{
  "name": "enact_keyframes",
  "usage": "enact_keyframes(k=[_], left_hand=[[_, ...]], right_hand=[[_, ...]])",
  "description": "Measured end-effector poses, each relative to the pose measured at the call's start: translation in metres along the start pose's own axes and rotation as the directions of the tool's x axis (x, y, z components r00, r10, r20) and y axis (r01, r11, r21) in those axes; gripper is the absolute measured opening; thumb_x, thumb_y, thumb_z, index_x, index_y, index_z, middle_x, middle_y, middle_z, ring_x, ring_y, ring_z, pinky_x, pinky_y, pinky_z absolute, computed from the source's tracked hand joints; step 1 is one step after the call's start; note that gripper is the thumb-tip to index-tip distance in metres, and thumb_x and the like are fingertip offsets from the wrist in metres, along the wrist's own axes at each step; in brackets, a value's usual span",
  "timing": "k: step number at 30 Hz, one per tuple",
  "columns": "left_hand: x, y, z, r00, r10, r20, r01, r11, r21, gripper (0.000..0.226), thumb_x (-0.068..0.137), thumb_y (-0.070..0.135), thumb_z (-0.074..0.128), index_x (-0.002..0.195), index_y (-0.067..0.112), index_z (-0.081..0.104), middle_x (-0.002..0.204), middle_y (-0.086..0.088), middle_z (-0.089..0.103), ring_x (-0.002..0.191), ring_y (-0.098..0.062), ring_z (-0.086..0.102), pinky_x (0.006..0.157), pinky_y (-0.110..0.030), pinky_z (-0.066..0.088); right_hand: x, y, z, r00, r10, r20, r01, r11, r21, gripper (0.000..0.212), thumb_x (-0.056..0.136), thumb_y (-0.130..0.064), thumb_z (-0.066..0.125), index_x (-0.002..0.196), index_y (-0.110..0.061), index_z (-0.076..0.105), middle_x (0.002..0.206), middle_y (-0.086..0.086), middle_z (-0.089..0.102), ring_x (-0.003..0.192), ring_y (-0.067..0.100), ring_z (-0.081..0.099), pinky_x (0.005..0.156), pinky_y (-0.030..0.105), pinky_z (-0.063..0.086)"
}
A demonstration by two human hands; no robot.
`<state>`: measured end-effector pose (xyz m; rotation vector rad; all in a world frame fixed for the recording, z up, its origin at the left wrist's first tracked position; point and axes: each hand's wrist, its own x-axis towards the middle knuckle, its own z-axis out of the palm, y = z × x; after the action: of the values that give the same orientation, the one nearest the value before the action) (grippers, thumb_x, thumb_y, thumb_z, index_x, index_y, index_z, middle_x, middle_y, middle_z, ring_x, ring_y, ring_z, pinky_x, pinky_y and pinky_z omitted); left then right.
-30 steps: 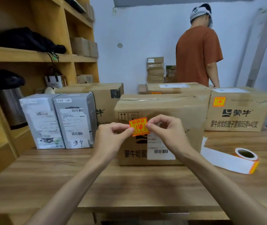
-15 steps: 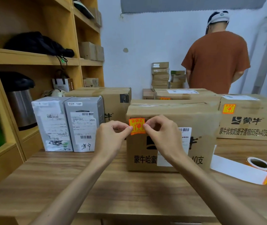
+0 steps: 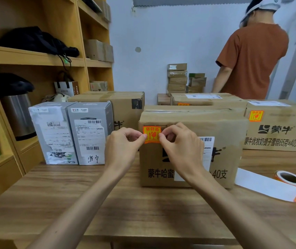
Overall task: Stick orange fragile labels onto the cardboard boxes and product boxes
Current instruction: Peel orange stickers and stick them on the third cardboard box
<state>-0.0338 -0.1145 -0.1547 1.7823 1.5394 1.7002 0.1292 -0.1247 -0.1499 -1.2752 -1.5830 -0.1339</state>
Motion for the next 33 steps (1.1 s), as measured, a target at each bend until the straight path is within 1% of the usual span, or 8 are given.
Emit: enact_keyframes(k=[3,12,15,17,19,22,27,33], left_hand=[[0.001,0.001,0.001,0.999,0.036,-0.013,-0.035,0.998,0.050,0.013,0.083,0.036,0.081,0.074,0.028,0.078,0.076,0.011,0.071,0.079,-0.009,0.066,0.073,-0.039,0.054],[0.003,0.000,0.003,0.979,0.195,-0.062,-0.176,0.956,0.235,0.019,0.083,0.037,0.080,0.076,0.025,0.067,0.077,0.008,0.061,0.075,-0.013,0.061,0.066,-0.036,0.048],[0.005,0.000,-0.001,0.966,0.254,-0.051,-0.235,0.941,0.243,0.033,0.083,0.037,0.081,0.098,0.026,0.053,0.077,0.008,0.055,0.070,-0.007,0.056,0.059,-0.033,0.044],[0.009,-0.001,-0.005,0.959,0.284,0.016,-0.280,0.931,0.234,0.053,0.084,0.038,0.079,0.127,0.034,0.048,0.082,0.009,0.054,0.071,-0.004,0.055,0.059,-0.031,0.045],[0.014,-0.001,-0.007,0.955,0.286,0.085,-0.297,0.932,0.209,0.062,0.086,0.041,0.078,0.140,0.042,0.046,0.086,0.009,0.053,0.074,-0.004,0.054,0.061,-0.028,0.044],[0.021,-0.001,-0.007,0.948,0.296,0.118,-0.313,0.932,0.182,0.043,0.086,0.047,0.075,0.126,0.039,0.062,0.086,0.009,0.052,0.079,-0.001,0.053,0.065,-0.030,0.042],[0.030,-0.008,-0.005,0.951,0.259,0.170,-0.275,0.958,0.076,0.028,0.085,0.050,0.076,0.105,0.033,0.064,0.078,0.009,0.053,0.070,-0.005,0.051,0.065,-0.035,0.045],[0.037,-0.010,-0.012,0.926,0.272,0.262,-0.247,0.961,-0.127,0.016,0.091,0.039,0.073,0.097,0.025,0.067,0.072,0.003,0.051,0.068,-0.007,0.044,0.063,-0.027,0.037]], right_hand=[[0.000,0.000,0.002,1.000,-0.010,-0.003,0.010,0.999,-0.046,0.016,0.090,-0.036,0.068,0.078,-0.026,0.070,0.078,-0.013,0.056,0.064,0.006,0.053,0.051,0.025,0.032],[0.004,0.004,0.006,0.990,-0.124,-0.062,0.114,0.983,-0.144,0.018,0.088,-0.031,0.071,0.077,-0.022,0.060,0.076,-0.012,0.052,0.061,0.010,0.047,0.048,0.020,0.025],[0.010,0.007,0.006,0.965,-0.236,-0.113,0.201,0.945,-0.257,0.029,0.081,-0.029,0.078,0.084,-0.015,0.052,0.084,0.000,0.054,0.071,0.019,0.048,0.051,0.028,0.032],[0.014,0.011,0.005,0.944,-0.311,-0.114,0.252,0.898,-0.362,0.037,0.078,-0.032,0.080,0.096,-0.009,0.056,0.098,0.011,0.057,0.082,0.027,0.053,0.065,0.037,0.042],[0.020,0.016,0.005,0.935,-0.347,-0.073,0.284,0.858,-0.428,0.050,0.078,-0.041,0.078,0.110,-0.008,0.060,0.115,0.017,0.059,0.100,0.034,0.057,0.083,0.045,0.045],[0.028,0.020,0.005,0.944,-0.330,-0.007,0.305,0.879,-0.366,0.057,0.084,-0.058,0.063,0.118,-0.013,0.062,0.124,0.014,0.060,0.115,0.032,0.056,0.099,0.048,0.041],[0.033,0.022,0.006,0.949,-0.315,0.021,0.308,0.912,-0.271,0.046,0.089,-0.063,0.048,0.094,-0.018,0.058,0.095,0.000,0.061,0.092,0.024,0.053,0.086,0.038,0.038],[0.034,0.025,0.003,0.946,-0.313,0.080,0.322,0.928,-0.187,0.038,0.091,-0.058,0.049,0.093,-0.021,0.056,0.099,-0.003,0.058,0.095,0.020,0.049,0.082,0.040,0.040]])
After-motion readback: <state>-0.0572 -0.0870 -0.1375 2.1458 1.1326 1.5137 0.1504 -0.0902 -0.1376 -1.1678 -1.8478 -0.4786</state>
